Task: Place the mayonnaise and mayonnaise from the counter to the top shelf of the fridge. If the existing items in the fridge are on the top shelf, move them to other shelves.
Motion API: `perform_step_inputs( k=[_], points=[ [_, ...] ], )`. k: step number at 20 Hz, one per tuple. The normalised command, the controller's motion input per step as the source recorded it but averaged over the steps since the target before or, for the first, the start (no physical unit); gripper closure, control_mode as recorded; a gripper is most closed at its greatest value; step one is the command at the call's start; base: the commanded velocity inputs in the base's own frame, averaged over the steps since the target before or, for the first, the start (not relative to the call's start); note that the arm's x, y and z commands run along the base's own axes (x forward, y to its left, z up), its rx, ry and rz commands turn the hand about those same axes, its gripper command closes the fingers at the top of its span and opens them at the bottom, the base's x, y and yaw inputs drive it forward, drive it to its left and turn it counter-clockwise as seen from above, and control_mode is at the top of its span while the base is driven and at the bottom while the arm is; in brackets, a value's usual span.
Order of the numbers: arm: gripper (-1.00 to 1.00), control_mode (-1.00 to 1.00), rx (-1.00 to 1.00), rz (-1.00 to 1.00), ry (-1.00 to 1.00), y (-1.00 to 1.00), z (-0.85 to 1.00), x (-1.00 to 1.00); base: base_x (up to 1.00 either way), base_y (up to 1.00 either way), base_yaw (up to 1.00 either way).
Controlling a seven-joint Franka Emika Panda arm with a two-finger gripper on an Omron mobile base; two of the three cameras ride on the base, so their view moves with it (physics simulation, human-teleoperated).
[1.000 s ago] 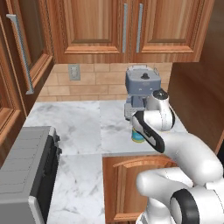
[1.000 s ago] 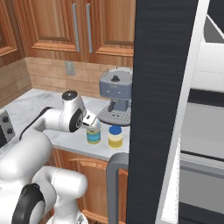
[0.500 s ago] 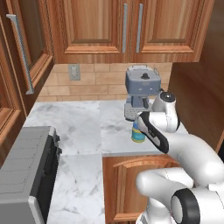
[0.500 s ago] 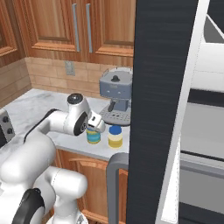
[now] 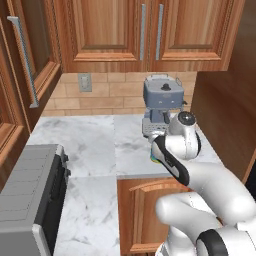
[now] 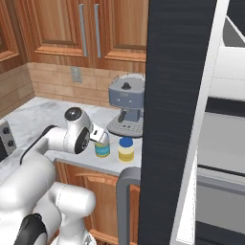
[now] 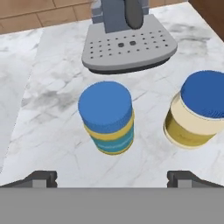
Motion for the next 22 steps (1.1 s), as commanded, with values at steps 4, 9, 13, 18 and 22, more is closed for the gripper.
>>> perform_step_inputs(
  k=[4,9,13,18,22],
  points=[
    [-1.00,-1.00,-0.05,0.00,0.00,0.03,-0.04,0.00,0.00,0.00,0.00],
    [-1.00,-1.00,-0.09,0.00,0.05,0.00,-0.04,0.06,0.00,0.00,0.00],
    [-1.00,-1.00,-0.08,0.00,0.03,0.00,-0.11,0.15,0.00,0.00,0.00],
    [-1.00,-1.00,-0.01,0.00,0.00,0.00,-0.09,0.20,0.00,0.00,0.00],
    [-1.00,-1.00,0.01,0.00,0.00,0.00,-0.07,0.19,0.00,0.00,0.00]
  ],
)
